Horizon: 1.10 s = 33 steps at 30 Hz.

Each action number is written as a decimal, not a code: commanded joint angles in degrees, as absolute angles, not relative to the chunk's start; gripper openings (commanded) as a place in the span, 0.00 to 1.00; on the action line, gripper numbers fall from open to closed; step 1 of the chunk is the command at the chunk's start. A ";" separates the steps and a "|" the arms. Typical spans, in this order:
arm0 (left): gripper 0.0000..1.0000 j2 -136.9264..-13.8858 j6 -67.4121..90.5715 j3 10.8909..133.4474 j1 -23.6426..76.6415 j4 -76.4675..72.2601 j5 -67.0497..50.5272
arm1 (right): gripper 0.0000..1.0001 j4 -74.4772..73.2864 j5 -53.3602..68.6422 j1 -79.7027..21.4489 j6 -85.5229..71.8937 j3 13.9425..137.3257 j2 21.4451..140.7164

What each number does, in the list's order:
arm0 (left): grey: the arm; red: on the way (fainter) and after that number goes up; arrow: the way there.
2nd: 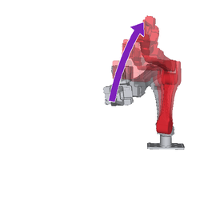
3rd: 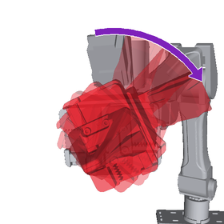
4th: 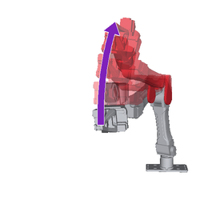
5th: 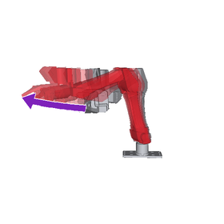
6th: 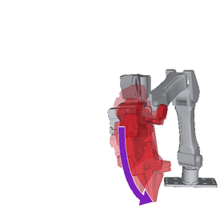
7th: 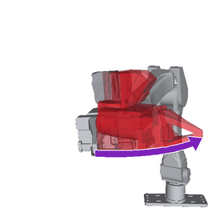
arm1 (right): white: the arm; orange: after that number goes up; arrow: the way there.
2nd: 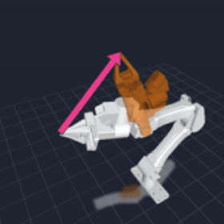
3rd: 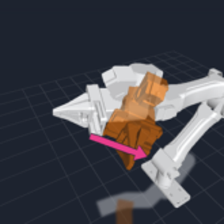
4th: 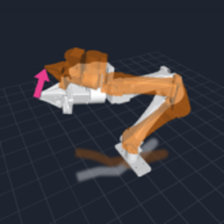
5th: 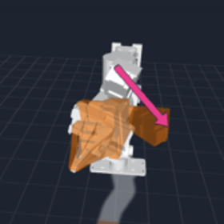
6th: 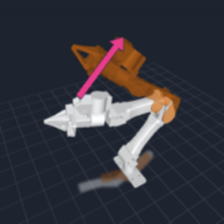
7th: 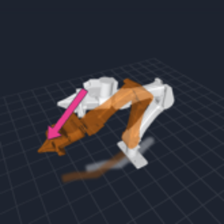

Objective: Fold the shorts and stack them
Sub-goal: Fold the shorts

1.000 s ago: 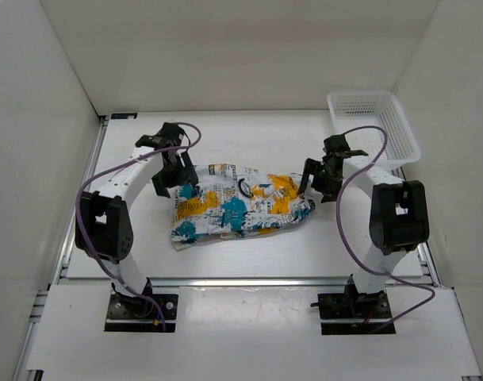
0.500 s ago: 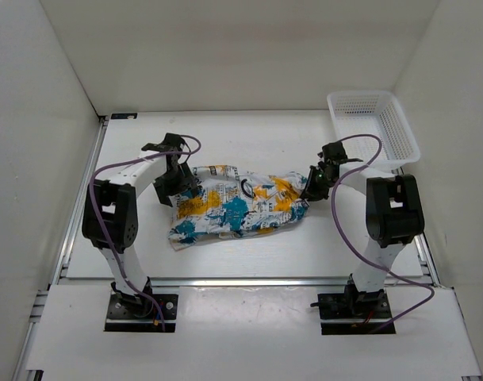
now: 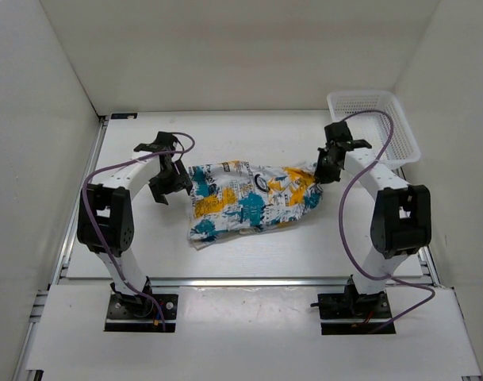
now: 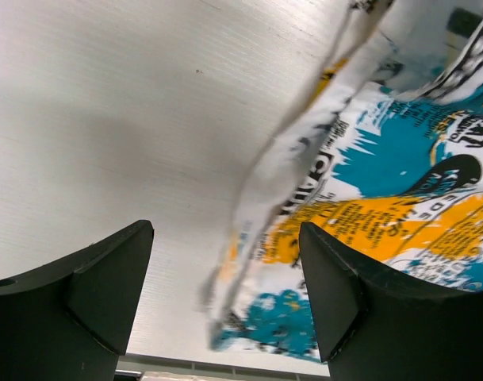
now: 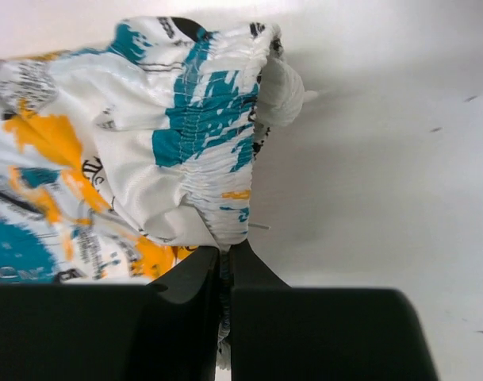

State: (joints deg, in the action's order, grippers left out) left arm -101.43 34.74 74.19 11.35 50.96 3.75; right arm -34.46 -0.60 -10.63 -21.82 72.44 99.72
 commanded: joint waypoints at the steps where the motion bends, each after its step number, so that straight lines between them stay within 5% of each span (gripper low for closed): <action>1: 0.85 -97.38 33.49 73.92 11.07 50.63 1.94 | 0.00 -40.86 -8.96 -13.00 -19.51 79.79 95.89; 9: 0.85 -96.24 32.96 74.44 11.07 51.15 1.41 | 0.00 -50.26 -19.06 -24.33 -20.56 94.29 97.20; 23: 0.82 -102.38 32.43 72.69 12.74 47.91 1.32 | 0.00 -67.14 -27.33 -43.94 -25.14 128.74 117.33; 33: 0.73 -102.41 33.48 70.85 13.97 46.85 3.59 | 0.00 -67.68 -26.63 -44.83 -26.19 129.66 119.62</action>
State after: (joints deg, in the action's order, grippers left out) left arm -105.62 33.08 71.72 13.67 47.88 2.15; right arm -66.57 -25.41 -45.50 -25.32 129.80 122.08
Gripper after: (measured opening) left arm 0.738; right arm 0.023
